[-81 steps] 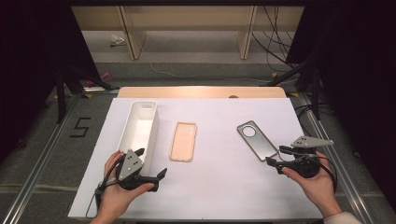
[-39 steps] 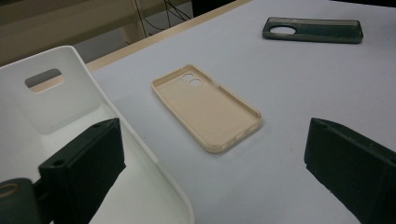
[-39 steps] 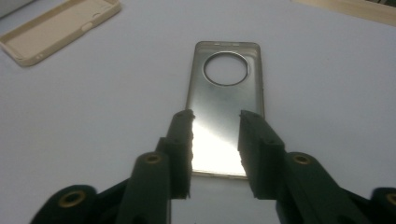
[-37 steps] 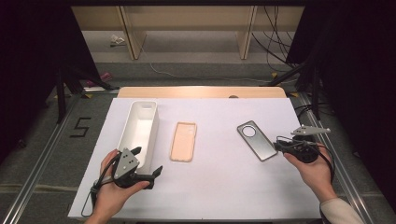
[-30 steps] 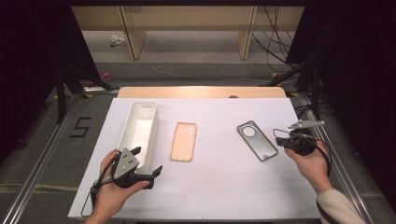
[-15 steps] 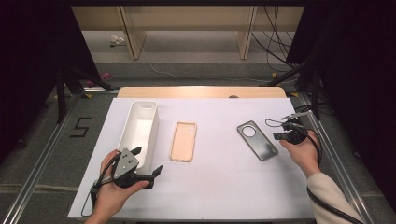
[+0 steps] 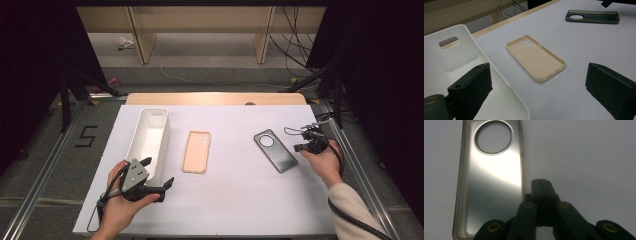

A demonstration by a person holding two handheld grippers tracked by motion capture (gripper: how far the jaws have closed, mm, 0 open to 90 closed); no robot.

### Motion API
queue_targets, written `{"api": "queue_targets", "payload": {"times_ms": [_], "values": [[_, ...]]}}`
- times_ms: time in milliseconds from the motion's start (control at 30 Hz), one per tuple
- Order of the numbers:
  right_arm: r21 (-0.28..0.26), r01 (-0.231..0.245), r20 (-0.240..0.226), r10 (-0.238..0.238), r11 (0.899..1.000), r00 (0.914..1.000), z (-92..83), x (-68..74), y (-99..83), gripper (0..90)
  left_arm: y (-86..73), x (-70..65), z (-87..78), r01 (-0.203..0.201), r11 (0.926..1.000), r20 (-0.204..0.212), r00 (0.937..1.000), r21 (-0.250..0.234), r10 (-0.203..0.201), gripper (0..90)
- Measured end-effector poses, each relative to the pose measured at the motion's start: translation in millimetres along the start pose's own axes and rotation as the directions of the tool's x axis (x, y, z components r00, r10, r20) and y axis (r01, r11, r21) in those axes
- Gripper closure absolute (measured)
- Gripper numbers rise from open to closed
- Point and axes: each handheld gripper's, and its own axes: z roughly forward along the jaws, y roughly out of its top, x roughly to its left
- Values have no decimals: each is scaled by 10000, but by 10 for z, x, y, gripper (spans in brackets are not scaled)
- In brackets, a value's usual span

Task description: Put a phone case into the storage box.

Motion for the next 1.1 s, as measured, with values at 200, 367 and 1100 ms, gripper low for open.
{"api": "queue_targets", "payload": {"times_ms": [200,367,1100], "values": [[362,23,-85,-20,9993,10000,31,0,-12,900,-1,-2,3,-3,10000,18,10000,2,3,64],[738,57,-221,-41,9973,9997,53,12,-22,900,-1,0,1,-17,10000,-27,10000,13,17,67],[1627,948,-799,-827,9821,9934,88,200,-34,900,3,-4,-3,-43,10000,-47,10000,-24,43,71]]}}
